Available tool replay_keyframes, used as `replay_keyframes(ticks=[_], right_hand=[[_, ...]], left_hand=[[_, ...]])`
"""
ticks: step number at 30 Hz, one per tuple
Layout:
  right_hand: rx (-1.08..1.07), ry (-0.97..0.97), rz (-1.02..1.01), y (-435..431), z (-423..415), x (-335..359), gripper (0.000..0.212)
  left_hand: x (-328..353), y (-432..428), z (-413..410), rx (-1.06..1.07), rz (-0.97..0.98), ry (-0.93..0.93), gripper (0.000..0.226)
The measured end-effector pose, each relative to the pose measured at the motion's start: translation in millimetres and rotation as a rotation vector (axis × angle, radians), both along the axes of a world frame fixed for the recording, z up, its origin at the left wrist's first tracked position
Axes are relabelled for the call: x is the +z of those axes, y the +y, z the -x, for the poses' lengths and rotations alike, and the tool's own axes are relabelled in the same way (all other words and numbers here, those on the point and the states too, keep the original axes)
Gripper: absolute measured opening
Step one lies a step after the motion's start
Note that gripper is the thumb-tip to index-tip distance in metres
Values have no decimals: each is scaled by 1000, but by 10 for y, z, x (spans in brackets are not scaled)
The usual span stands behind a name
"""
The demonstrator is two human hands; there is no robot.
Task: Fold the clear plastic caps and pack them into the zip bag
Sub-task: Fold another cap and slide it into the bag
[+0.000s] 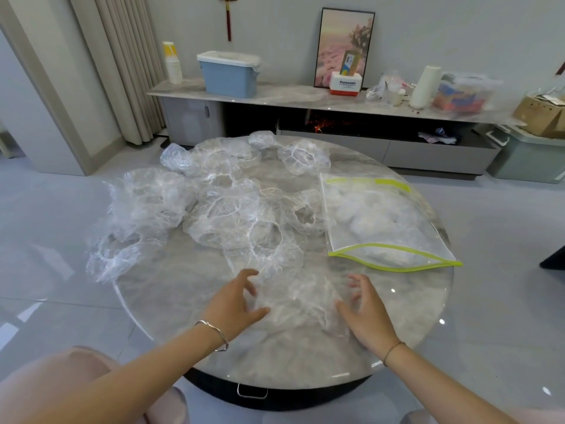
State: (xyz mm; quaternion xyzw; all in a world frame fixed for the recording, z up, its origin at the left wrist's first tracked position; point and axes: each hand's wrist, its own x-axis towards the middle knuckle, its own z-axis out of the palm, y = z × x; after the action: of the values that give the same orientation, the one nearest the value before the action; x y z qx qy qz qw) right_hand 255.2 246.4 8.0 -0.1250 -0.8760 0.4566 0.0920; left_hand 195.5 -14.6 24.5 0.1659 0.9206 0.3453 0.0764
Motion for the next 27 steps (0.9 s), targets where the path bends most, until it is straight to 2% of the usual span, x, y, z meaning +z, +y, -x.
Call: replay_keyframes(ticks=[1, 3, 4, 6, 9, 13, 17, 19, 23, 25, 27], right_hand=[[34, 85, -125, -12, -20, -1, 48], [200, 235, -385, -58, -41, -2, 52], [298, 266, -505, -87, -49, -20, 53], [457, 251, -723, -128, -58, -111, 52], [547, 120, -920, -114, -101, -303, 55], [569, -12, -915, -90, -150, -378, 56], [601, -38, -842, -93, -124, -375, 55], [605, -42, -824, -98, -107, -343, 55], [539, 91, -726, 20, 10, -287, 48], [428, 164, -688, 92, 28, -259, 45], [414, 236, -687, 86, 0, -228, 48]], left_hand=[[11, 1, -13, -34, 12, 149, 62], [8, 9, -19, -244, 79, 439, 61], [-8, 18, -30, -373, 146, 498, 62], [-128, 35, -33, -533, 258, 473, 68], [-347, 19, -39, -573, 368, 379, 73], [-444, 9, -46, -582, 438, 327, 72], [-420, 52, -87, -596, 462, 216, 74], [-367, 51, -53, -593, 437, 222, 66], [-281, 49, 27, -516, 304, 340, 60], [-264, 85, 40, -430, 275, 384, 46], [-245, 141, -4, -344, 226, 445, 31]])
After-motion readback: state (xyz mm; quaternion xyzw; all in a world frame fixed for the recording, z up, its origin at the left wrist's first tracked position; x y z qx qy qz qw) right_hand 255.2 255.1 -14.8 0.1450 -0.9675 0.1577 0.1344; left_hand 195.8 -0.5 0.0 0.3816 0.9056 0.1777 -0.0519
